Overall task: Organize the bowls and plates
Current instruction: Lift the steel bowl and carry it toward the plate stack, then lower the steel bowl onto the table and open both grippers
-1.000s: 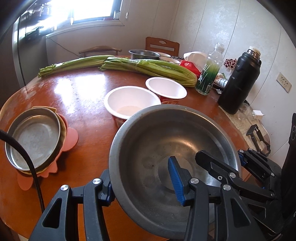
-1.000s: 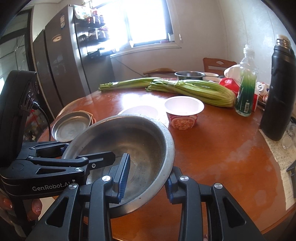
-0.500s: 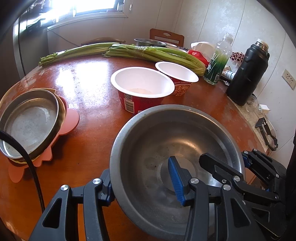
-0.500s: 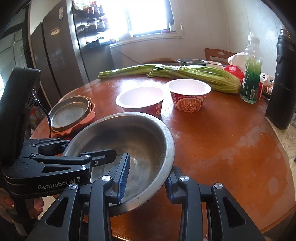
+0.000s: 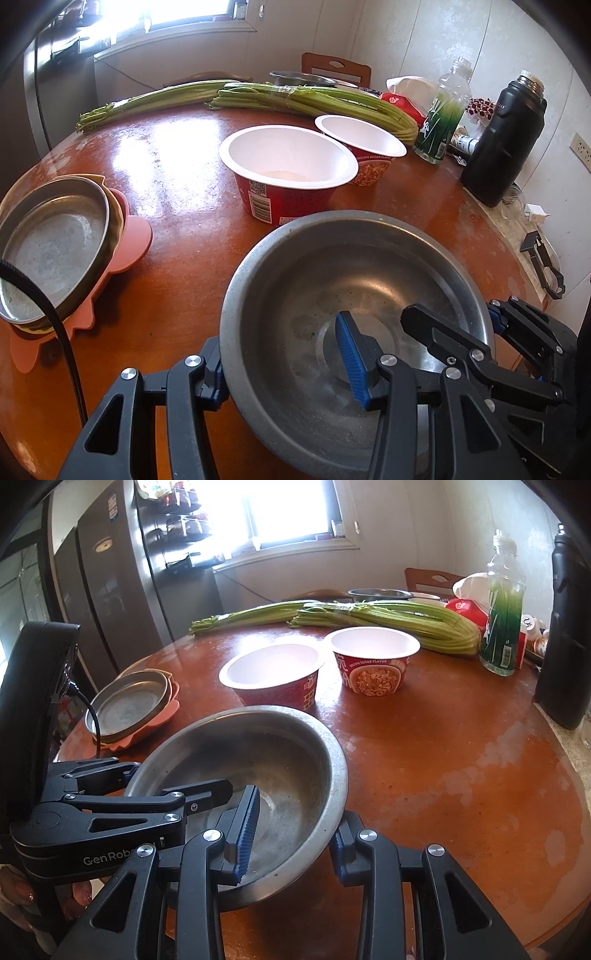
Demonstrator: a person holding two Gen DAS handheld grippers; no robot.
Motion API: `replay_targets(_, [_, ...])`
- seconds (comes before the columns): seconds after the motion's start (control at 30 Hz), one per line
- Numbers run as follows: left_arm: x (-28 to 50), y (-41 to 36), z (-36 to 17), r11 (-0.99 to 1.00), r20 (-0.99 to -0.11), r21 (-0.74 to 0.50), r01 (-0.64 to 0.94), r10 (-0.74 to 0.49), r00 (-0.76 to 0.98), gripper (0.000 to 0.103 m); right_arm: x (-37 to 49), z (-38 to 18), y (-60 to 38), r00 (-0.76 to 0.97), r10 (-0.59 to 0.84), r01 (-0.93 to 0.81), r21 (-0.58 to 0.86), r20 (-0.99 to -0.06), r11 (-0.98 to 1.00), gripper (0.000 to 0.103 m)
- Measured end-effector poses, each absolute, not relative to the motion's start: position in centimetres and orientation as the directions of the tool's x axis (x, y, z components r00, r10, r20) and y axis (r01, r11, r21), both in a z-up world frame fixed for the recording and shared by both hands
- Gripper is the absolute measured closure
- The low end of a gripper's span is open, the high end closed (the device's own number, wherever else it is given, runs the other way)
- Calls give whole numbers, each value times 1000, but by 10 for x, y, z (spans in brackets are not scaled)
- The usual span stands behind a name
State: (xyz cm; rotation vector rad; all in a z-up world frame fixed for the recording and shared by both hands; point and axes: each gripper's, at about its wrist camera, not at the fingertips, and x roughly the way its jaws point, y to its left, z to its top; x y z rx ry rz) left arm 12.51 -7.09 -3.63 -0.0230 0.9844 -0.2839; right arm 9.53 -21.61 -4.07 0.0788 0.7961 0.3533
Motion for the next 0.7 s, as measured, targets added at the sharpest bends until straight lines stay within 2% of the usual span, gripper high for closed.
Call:
replay_targets(0.23, [127,-73,-37,963,-820,-139,232,-244,518,53,96,-41,-219,643,338,-273,207,-687,939,66])
replay_targets(0.53, [127,-69,-30,966,-806,-135,222,-237,542,47,99,-38,-227,646,340,-255,227,-683,940,62])
replay_targets(0.7, [125,-65,-26,967,-798,-136,216,-236,555,44,96,-33,-233,662,338,-241,237,-669,941,56])
